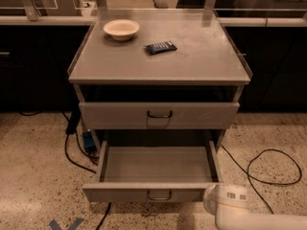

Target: Close middle drawer

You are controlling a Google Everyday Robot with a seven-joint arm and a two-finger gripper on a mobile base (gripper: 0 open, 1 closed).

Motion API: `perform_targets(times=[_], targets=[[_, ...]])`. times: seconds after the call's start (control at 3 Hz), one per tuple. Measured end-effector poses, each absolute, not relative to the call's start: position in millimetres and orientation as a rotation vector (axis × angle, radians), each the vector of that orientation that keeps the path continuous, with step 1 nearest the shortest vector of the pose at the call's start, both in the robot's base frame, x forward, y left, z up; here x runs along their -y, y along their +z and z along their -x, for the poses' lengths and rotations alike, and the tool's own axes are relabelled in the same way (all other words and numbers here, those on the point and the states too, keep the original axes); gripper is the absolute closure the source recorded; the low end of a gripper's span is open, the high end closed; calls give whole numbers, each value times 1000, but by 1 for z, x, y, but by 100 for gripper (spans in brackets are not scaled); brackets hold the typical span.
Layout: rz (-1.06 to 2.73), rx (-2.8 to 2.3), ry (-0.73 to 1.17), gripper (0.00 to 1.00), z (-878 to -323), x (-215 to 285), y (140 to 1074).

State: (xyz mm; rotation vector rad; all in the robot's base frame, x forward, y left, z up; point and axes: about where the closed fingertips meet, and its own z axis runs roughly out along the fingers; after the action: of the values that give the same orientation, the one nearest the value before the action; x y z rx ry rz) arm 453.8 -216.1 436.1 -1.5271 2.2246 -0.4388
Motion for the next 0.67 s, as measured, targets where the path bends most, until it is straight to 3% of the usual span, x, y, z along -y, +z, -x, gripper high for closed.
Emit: perform_targets(times=[0.33,0.67], targets=[[1573,-2119,-298,100,-465,203,431],[1566,-2133,-338,100,-472,208,431]])
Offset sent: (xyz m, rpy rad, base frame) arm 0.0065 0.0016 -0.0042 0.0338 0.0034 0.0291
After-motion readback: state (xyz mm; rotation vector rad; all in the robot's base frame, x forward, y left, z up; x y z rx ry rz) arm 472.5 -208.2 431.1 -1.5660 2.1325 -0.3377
